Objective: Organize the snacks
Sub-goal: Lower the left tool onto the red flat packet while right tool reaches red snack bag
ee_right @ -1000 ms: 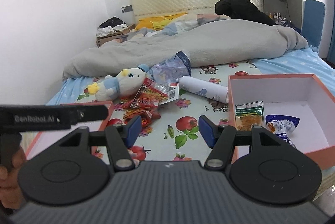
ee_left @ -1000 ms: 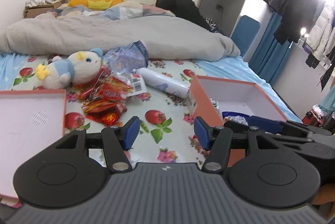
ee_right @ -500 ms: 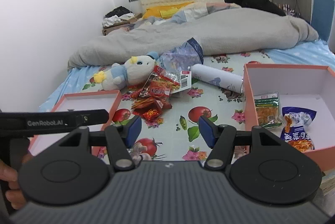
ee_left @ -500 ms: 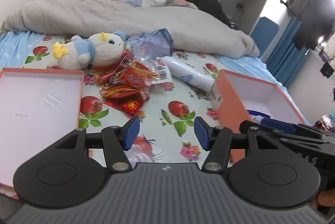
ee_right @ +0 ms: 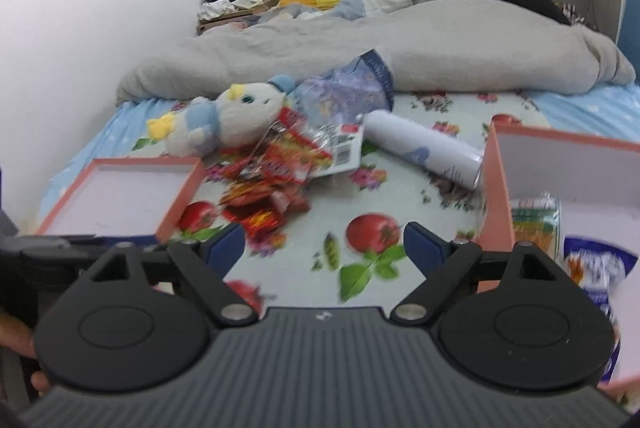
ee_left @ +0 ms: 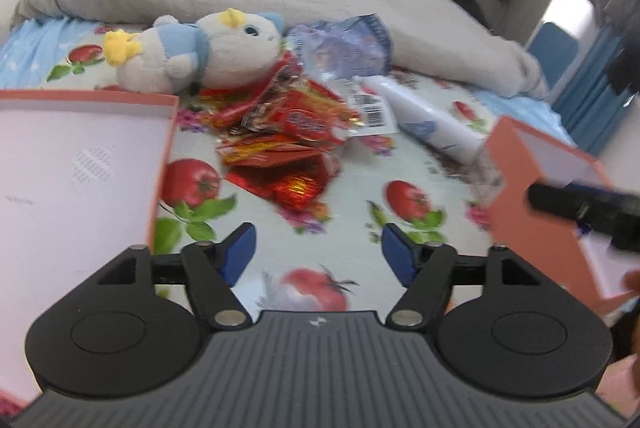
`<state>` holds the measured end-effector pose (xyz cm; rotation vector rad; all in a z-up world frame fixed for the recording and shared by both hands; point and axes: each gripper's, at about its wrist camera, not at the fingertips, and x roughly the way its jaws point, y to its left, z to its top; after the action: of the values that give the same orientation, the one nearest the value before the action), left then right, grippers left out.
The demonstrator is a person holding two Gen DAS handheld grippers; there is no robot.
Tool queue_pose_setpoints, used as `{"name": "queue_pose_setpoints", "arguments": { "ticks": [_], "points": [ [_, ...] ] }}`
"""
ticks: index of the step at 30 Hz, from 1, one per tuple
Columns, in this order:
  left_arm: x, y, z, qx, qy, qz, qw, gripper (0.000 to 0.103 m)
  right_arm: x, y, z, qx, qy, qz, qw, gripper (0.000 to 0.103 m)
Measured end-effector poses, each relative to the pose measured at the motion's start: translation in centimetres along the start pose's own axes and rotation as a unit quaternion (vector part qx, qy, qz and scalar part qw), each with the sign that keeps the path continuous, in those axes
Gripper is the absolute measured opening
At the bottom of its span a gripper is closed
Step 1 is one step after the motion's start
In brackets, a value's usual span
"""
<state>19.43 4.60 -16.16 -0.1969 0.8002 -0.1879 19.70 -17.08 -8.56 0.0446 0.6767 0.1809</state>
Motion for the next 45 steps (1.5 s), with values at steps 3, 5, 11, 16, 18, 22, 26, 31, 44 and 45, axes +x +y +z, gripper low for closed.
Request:
{"name": "queue_pose_setpoints", "arguments": {
  "ticks": [3,5,11,16,18,22,26,31,44,45],
  "points": [
    [2.4,0.3,0.0,0.005,0.003,-0.007,1.0,0.076,2.0,-0.4,0.7,-0.006,0.008,0.012,1.0,0.088],
    [3.8,0.4,0.1,0.007,0.002,-0.01,0.9999,0.076,3.5,-0.1,1.1,-0.026,0.014,0.02,0.999,0.088],
    [7.1,0.5,1.5,0.028,0.005,-0.016,0.9995,0.076,8.0,0.2,2.9,-0.067,0.053,0.055,0.995,0.073],
    [9.3,0.6,2.6,0.051,0.009,-0.018,0.9985,0.076,11.6,0.4,4.6,-0.102,0.067,0.075,0.99,0.068],
    [10.3,0.7,2.8,0.044,0.009,-0.03,0.9986,0.076,13.5,0.6,5.1,-0.113,0.073,0.085,0.987,0.066],
    [11.7,0.6,2.9,0.028,0.003,-0.046,0.9985,0.071,16.5,1.2,6.1,-0.138,0.084,0.098,0.982,0.045],
    [12.9,1.1,3.2,-0.006,-0.004,-0.067,0.9977,0.061,18.6,0.6,6.9,-0.127,0.09,0.121,0.98,0.045],
    [14.7,1.6,3.5,-0.033,0.001,-0.075,0.9967,0.052,21.2,-0.1,7.3,-0.102,0.102,0.138,0.98,0.045],
    [16.5,3.0,4.1,-0.151,-0.001,-0.076,0.9855,0.033,23.7,0.3,7.2,-0.089,0.118,0.189,0.971,0.017],
    [16.5,3.2,4.1,-0.158,-0.002,-0.077,0.9844,0.032,23.6,0.5,7.1,-0.092,0.117,0.187,0.971,0.013]
  ]
}}
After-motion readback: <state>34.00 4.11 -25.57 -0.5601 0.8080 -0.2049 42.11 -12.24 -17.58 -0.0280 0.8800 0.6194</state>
